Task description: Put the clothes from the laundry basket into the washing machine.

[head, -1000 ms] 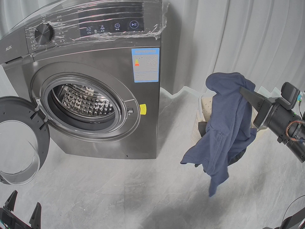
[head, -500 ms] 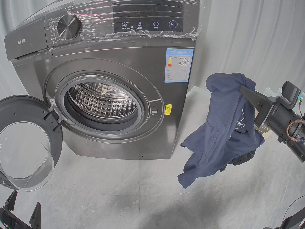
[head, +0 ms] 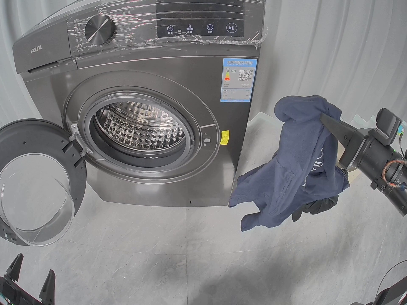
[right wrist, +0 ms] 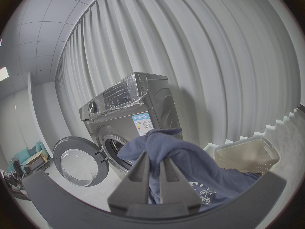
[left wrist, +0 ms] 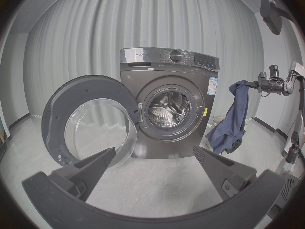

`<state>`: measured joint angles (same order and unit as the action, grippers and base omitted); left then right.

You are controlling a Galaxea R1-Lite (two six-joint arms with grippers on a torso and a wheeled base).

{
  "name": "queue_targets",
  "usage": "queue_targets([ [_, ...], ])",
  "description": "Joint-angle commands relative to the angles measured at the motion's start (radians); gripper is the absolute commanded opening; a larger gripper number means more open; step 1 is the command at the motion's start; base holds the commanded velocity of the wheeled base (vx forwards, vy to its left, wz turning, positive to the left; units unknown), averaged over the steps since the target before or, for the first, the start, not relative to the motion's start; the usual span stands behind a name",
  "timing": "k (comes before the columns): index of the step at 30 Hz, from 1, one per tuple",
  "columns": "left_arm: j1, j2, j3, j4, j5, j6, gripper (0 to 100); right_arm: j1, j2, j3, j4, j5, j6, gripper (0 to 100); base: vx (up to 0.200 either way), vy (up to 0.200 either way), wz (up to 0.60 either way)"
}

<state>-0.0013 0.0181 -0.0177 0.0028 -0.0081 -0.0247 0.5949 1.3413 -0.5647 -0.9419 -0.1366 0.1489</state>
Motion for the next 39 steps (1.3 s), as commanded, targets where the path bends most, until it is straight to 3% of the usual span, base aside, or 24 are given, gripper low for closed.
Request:
queue_targets([
  [1, 0.0, -0.013, 0.016, 0.0, 0.0, -0.001, 100, 0.0, 0.001, 0.0, 0.0, 0.0, 0.0, 0, 0.0, 0.0, 0.0],
  [7, 0.0, -0.013, 0.016, 0.0, -0.001, 0.0, 100, 0.0, 0.002, 0.002, 0.0, 0.0, 0.0, 0, 0.0, 0.0, 0.0],
  [34, 0.0, -0.013, 0.016, 0.0, 0.0, 0.0, 100, 0.003, 0.01, 0.003, 0.0, 0.017, 0.001, 0, 0.0, 0.2, 0.0],
  [39, 0.0, -0.013, 0.016, 0.0, 0.0, 0.0, 100, 0.005, 0.009, 0.002, -0.031, 0.026, -0.003, 0, 0.0, 0.0, 0.0],
])
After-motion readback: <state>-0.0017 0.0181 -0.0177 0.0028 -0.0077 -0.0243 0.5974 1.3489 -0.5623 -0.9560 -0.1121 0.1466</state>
